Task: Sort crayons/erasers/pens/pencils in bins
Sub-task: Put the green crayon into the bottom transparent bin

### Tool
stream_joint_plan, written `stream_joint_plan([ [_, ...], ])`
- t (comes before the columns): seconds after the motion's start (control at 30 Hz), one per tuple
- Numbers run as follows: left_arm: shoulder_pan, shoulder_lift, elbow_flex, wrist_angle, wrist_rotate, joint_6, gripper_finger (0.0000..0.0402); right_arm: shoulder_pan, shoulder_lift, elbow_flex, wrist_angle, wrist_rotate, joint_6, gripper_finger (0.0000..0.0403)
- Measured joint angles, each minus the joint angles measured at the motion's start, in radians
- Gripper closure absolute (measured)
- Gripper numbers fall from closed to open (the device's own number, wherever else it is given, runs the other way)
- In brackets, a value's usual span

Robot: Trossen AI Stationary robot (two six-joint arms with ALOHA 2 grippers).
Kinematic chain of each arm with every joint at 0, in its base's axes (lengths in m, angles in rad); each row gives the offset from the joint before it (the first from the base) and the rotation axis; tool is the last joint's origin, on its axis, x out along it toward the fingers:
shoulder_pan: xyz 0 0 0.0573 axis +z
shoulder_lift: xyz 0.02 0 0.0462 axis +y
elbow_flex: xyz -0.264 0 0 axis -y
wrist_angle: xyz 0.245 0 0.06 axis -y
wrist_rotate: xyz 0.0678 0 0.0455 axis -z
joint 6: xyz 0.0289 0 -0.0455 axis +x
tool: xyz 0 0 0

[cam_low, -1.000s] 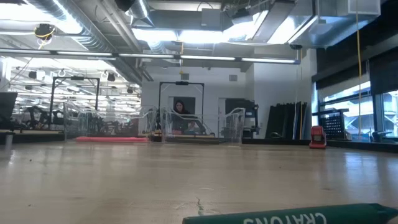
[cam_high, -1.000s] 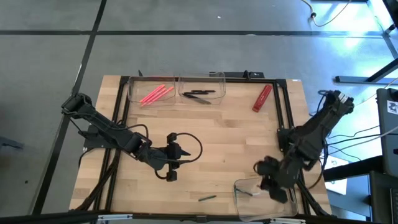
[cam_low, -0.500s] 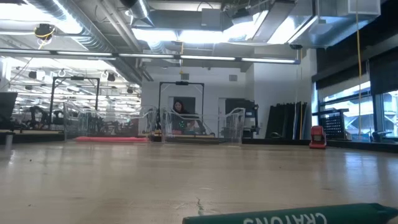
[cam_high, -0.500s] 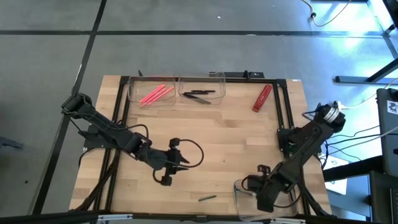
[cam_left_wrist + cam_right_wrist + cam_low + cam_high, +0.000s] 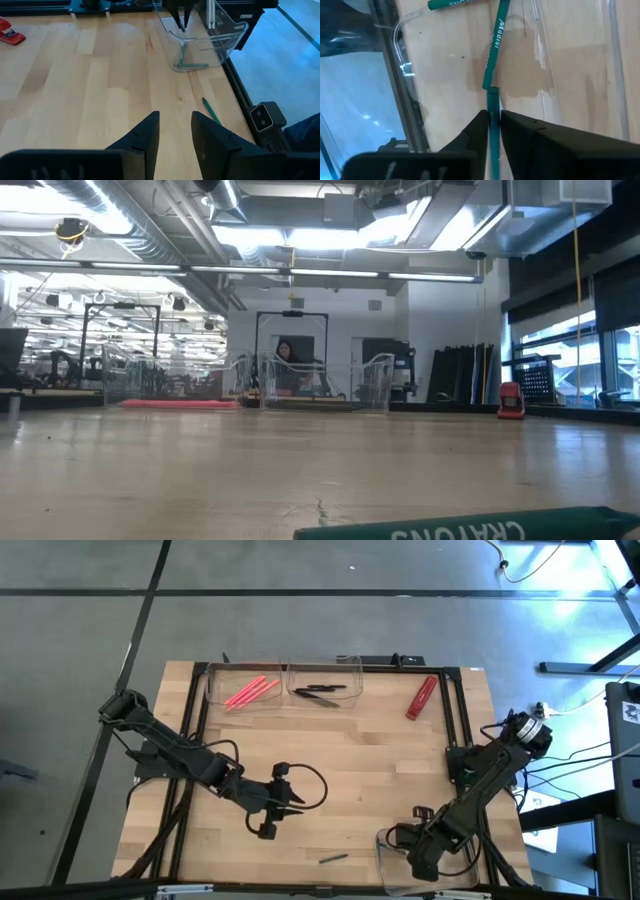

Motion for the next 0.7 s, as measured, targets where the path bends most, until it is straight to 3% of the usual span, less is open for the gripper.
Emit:
stream_joint_plan([
  [0.3, 0.0, 0.0, 0.0, 0.0, 0.0, -0.002, 0.0296, -0.031, 0.0, 0.0, 0.0, -0.008, 0.0, 0.0286],
  [0.5, 0.0, 0.0, 0.0, 0.0, -0.001, -0.003, 0.0296, -0.038, -0.04, 0.032, -0.017, -0.049, 0.002, 0.0278],
  [0.7, -0.001, 0.012, 0.0, 0.003, -0.037, -0.027, 0.0296, -0.038, -0.058, 0.186, -0.058, 0.133, -0.109, 0.0278],
])
